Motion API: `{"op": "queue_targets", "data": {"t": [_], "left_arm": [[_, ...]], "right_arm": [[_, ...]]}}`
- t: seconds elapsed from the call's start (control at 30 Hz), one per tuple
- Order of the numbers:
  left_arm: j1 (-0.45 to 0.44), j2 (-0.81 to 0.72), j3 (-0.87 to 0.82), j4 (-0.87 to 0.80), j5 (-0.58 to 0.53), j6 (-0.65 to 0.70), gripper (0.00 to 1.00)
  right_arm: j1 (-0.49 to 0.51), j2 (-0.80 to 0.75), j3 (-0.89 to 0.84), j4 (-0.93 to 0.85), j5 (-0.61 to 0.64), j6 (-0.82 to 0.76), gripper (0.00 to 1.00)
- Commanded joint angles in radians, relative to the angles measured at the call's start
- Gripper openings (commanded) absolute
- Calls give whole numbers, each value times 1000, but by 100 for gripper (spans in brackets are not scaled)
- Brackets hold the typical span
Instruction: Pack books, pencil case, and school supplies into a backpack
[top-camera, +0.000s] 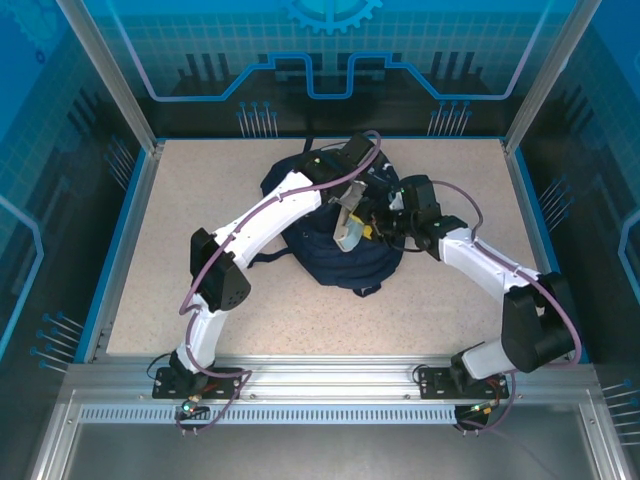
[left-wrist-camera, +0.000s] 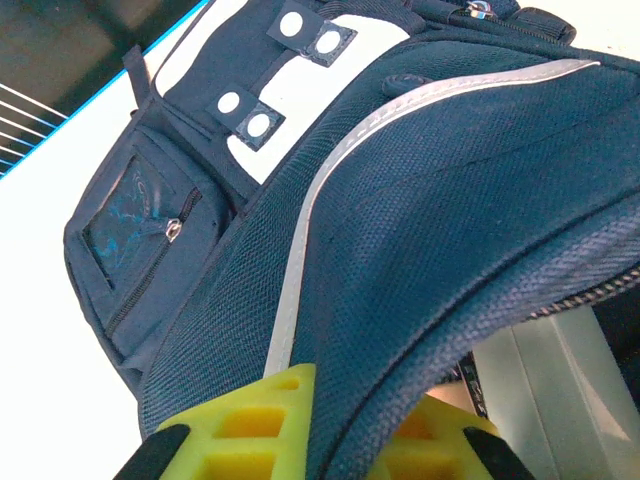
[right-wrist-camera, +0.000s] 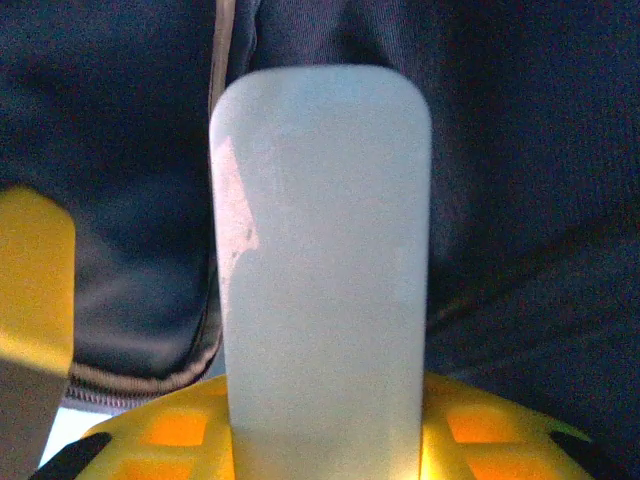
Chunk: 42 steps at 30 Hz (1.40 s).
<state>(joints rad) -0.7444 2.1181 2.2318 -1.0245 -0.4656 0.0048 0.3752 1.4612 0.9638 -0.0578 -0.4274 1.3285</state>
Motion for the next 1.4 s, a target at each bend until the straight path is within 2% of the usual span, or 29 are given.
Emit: {"op": "queue_targets", "data": {"t": [0.0,0.37,0.47,0.6,0.73,1.0,1.37], "left_arm": [[-10,-73,18,82,51,-35,6],[-3,-96,5,78,64,-61,6],[2,-102,-5,78,68,-66,6],[15,-109,-18,81,79,-73,7],[22,-113,-27,90,101,-74,7],[23,-112,-35,96,124,-74,8],[23,-116,-35,96,164,-83,8]], "right_arm": [[-13,42,43,85,2,13,32],[-13,212,100,282,116,44,33],[-13,231,111,289,97,38,41],[-15,199,113,179,85,17,60],[-16,134,85,99,117,-6,64],[-20,59,81,-43,129,-50,58],[-1,142,96,-2,65,-31,42]]}}
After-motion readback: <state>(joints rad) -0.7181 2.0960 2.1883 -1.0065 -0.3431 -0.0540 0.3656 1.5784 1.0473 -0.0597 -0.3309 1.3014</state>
